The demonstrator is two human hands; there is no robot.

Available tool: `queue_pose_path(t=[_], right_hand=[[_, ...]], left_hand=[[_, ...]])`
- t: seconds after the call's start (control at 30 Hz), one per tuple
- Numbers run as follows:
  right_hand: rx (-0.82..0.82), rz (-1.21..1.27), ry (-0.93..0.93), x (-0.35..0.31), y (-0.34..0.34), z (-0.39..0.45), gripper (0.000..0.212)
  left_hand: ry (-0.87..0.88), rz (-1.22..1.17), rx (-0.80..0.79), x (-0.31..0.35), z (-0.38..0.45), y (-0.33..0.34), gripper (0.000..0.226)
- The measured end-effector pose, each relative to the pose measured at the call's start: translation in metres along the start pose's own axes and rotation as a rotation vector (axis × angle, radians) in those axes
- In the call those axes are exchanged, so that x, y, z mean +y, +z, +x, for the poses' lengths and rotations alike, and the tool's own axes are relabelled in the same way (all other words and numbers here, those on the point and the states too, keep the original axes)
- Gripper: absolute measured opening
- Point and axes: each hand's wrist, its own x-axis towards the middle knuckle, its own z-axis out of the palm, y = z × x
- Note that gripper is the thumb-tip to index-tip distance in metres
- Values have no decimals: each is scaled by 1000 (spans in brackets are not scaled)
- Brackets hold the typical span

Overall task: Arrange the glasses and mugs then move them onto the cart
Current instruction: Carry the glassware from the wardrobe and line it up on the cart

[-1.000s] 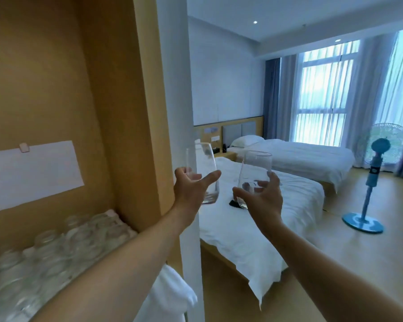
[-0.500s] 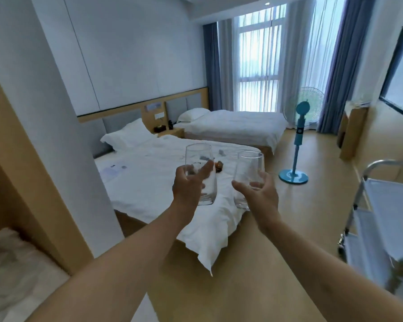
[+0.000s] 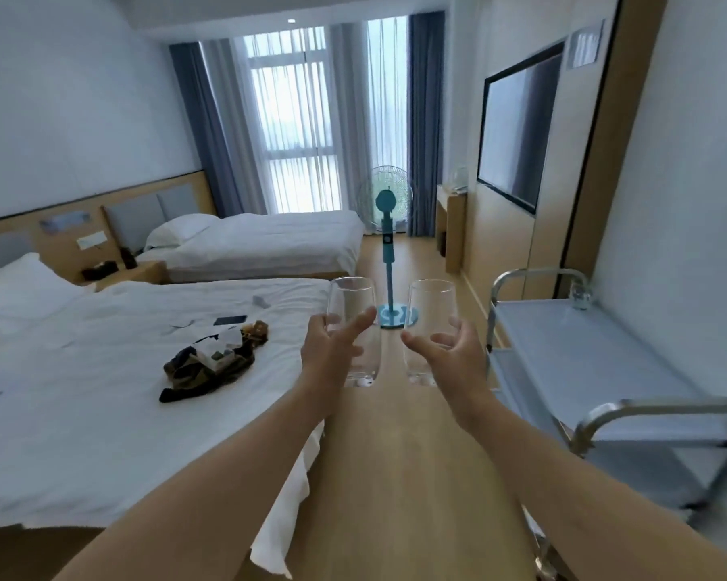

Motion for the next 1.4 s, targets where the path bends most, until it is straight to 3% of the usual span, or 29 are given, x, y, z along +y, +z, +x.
queue_pose_path(t=[0.13, 0.3, 0.47, 0.57, 0.93, 1.13, 1.4], right_hand=[[87, -38, 12, 10, 4, 37, 106], [203, -48, 67, 28, 19, 73, 100], [255, -70, 112, 48, 36, 101, 107], [262, -75, 138, 57, 44, 122, 100], [242, -31, 161, 103, 54, 279, 119], [230, -17, 159, 120, 42, 383, 103], [215, -11, 239, 149, 24, 470, 102]], left_hand=[[-9, -40, -104, -1, 58, 18, 73], [-11, -44, -230, -14, 114, 34, 79], [-66, -70, -288, -31, 157, 46, 54], [-88, -86, -304, -35, 182, 56, 49], [-92, -46, -308, -52, 316, 125, 50], [-100, -5, -299, -57, 399, 183, 52], [-182, 10, -288, -67, 476, 247, 60]])
